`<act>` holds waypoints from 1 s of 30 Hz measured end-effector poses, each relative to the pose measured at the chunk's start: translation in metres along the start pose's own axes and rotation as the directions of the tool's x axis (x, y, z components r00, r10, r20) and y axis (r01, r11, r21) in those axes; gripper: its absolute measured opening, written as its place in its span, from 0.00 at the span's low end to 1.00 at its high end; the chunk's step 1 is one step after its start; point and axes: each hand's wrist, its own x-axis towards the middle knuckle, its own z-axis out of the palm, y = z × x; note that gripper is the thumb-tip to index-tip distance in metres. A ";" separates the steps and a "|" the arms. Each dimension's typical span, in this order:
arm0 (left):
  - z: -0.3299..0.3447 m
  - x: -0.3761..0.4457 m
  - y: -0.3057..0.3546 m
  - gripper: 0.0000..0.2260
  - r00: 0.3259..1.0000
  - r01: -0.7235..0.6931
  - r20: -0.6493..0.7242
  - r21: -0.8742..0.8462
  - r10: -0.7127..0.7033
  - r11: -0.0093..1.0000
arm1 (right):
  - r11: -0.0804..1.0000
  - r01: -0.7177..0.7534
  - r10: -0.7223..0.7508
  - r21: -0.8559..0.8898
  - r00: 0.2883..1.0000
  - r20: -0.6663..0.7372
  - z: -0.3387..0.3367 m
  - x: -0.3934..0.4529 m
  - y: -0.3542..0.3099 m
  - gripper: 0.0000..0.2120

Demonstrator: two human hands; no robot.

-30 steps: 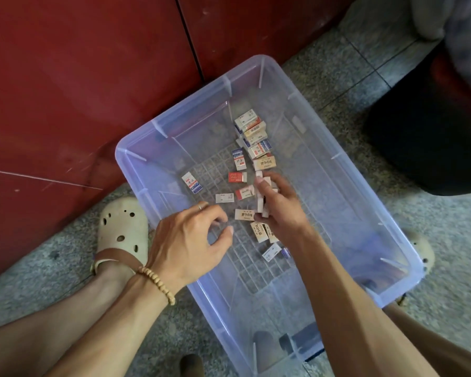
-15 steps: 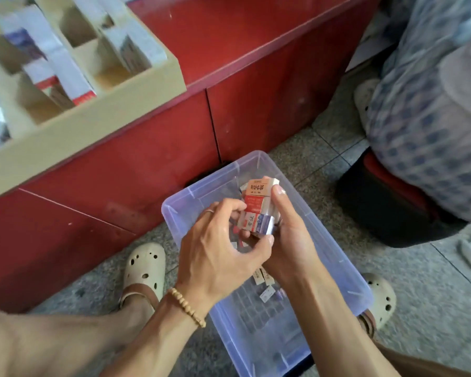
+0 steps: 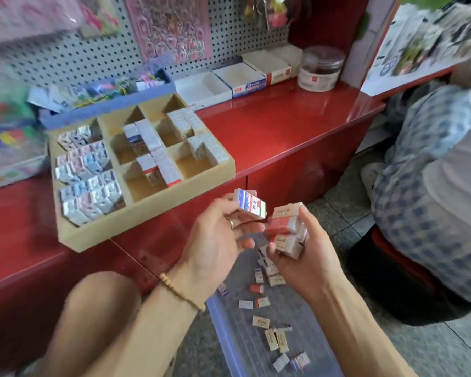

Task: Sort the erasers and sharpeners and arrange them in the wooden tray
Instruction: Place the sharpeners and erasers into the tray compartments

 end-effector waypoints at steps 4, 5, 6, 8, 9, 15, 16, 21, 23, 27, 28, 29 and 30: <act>-0.010 0.001 0.032 0.19 0.996 0.060 -0.056 -0.185 -0.072 0.981 | 1.000 0.025 -0.024 -0.018 0.999 0.037 0.022 -0.001 -0.009 0.22; -0.013 0.002 0.038 0.19 0.994 0.058 -0.080 -0.171 -0.072 0.984 | 0.999 0.028 -0.027 -0.024 0.998 0.052 0.028 -0.001 -0.010 0.22; -0.016 0.003 0.045 0.17 0.992 0.050 -0.107 -0.137 -0.065 0.989 | 0.999 0.030 -0.028 -0.034 0.998 0.065 0.032 -0.002 -0.011 0.22; -0.023 0.006 0.055 0.11 0.988 0.019 -0.151 -0.046 -0.025 0.999 | 0.998 0.027 -0.022 -0.057 0.996 0.088 0.039 -0.002 -0.014 0.23; -0.027 0.007 0.061 0.09 0.987 -0.004 -0.163 -0.009 0.003 1.000 | 0.998 0.023 -0.016 -0.064 0.995 0.103 0.042 -0.001 -0.015 0.25; -0.057 0.017 0.112 0.05 0.939 -0.190 -0.235 0.259 0.252 0.947 | 0.995 0.018 0.001 -0.101 0.984 0.178 0.069 0.007 -0.023 0.23; -0.065 0.021 0.122 0.05 0.914 -0.214 -0.258 0.347 0.312 0.913 | 0.994 0.026 -0.005 -0.106 0.982 0.190 0.074 0.009 -0.024 0.24; -0.106 0.041 0.170 0.11 0.779 -0.110 -0.295 0.804 0.554 0.584 | 0.989 0.036 -0.004 -0.140 0.974 0.227 0.095 0.019 -0.024 0.23; -0.117 0.051 0.181 0.11 0.783 -0.020 -0.239 0.914 0.575 0.406 | 0.989 0.029 0.005 -0.144 0.974 0.228 0.100 0.024 -0.021 0.20; -0.131 0.075 0.188 0.08 0.812 0.101 -0.126 0.992 0.570 0.076 | 0.987 0.027 0.011 -0.161 0.973 0.230 0.110 0.033 -0.016 0.20; -0.134 0.082 0.187 0.07 0.818 0.115 -0.110 0.993 0.565 0.027 | 0.986 0.026 0.013 -0.168 0.973 0.228 0.110 0.033 -0.015 0.20; -0.136 0.088 0.186 0.06 0.824 0.121 -0.095 0.993 0.559 -0.009 | 0.985 0.025 0.014 -0.172 0.974 0.227 0.110 0.034 -0.014 0.20; -0.138 0.094 0.185 0.05 0.830 0.118 -0.081 0.993 0.553 -0.032 | 0.985 0.026 0.014 -0.173 0.974 0.227 0.109 0.034 -0.014 0.20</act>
